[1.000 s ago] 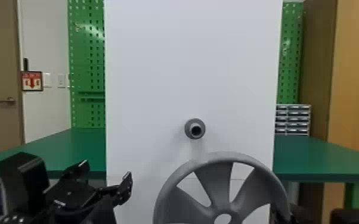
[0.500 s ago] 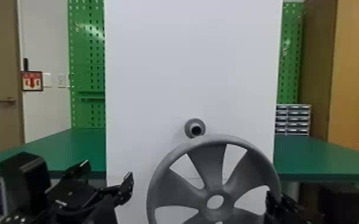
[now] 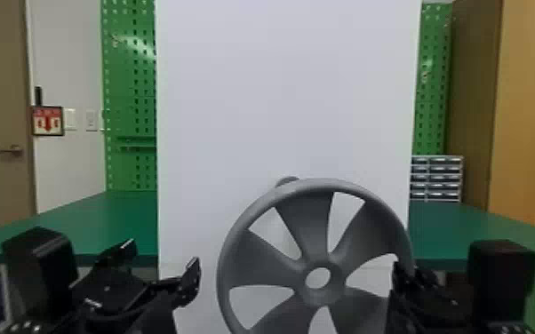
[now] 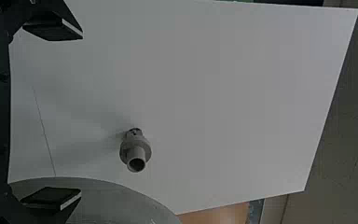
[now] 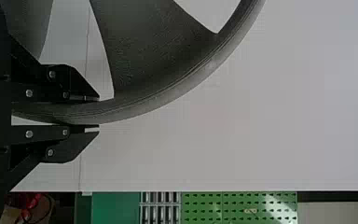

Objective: Hold the wheel and insert it

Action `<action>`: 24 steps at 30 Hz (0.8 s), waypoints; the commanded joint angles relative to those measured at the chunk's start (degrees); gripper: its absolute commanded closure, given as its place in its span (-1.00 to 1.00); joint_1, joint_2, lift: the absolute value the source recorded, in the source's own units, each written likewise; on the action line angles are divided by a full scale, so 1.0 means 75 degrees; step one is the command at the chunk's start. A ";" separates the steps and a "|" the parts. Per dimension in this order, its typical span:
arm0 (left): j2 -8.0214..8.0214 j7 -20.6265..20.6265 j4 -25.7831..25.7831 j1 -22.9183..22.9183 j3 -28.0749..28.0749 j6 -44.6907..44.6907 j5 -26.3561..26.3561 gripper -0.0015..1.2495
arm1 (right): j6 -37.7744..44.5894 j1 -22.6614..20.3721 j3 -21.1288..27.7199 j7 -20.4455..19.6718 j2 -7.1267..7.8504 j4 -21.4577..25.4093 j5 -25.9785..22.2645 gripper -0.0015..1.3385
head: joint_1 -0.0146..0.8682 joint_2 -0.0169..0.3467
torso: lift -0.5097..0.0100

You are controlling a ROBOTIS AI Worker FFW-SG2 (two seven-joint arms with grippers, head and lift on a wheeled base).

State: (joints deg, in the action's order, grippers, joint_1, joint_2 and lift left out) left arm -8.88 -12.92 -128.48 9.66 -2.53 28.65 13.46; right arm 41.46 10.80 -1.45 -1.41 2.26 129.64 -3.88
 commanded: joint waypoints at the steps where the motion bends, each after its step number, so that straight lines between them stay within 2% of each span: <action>1: 0.0001 0.0000 0.0010 0.0001 -0.0003 0.0000 -0.0001 -0.84 | 0.0155 0.0236 -0.0053 0.0000 -0.0008 -0.0001 0.0119 0.59 | -0.75 -0.82 | -0.74; 24: -0.0011 0.0000 0.0080 0.0001 -0.0096 0.0000 -0.0001 -0.84 | 0.0952 0.1338 -0.0064 0.0000 -0.0113 -0.0059 0.0272 0.59 | -0.75 -0.82 | -0.74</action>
State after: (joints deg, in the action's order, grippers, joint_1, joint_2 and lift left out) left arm -8.95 -12.92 -127.98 9.67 -3.14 28.65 13.44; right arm 48.31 19.63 -2.24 -1.41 1.56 129.61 -1.97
